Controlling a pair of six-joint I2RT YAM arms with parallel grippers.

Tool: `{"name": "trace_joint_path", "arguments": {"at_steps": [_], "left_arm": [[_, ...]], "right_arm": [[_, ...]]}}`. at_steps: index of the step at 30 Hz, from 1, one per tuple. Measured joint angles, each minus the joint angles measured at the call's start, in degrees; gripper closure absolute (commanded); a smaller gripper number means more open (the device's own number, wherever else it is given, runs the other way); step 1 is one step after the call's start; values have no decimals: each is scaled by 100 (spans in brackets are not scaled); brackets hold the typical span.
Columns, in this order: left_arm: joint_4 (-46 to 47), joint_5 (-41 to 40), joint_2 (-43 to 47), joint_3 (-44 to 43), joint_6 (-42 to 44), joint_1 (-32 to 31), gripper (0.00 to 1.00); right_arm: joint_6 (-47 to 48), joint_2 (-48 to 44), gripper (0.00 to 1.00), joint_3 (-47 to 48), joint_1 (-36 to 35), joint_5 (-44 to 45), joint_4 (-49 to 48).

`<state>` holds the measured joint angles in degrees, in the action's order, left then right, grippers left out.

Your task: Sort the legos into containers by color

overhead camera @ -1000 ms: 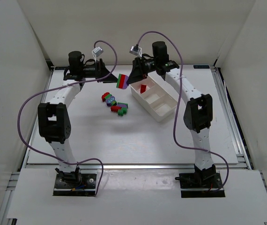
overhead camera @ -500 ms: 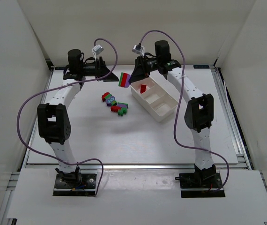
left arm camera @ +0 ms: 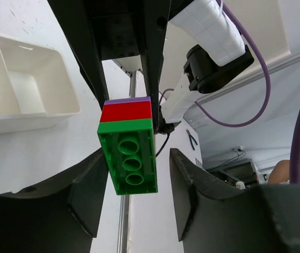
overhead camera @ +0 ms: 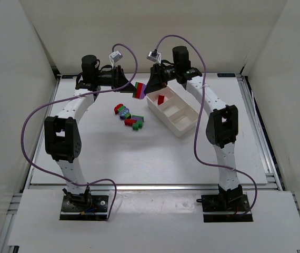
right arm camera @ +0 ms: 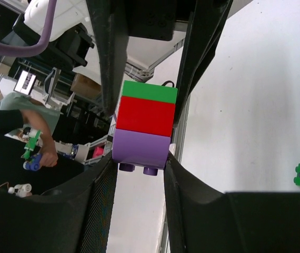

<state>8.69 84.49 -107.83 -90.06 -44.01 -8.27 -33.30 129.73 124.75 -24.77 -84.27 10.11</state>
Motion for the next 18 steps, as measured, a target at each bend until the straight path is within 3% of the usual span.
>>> {"name": "trace_joint_path", "arguments": {"at_steps": [3,14,18], "left_arm": [[-4,-2,-4,0,0,2,47],[0,-72,-11,48,-50,66,82],[197,-140,-7,249,-133,92,88]], "right_arm": [[-22,0,100,0,-4,-50,-35],[122,-2,100,-2,0,-70,-55],[562,-103,100,-251,22,87,293]]}}
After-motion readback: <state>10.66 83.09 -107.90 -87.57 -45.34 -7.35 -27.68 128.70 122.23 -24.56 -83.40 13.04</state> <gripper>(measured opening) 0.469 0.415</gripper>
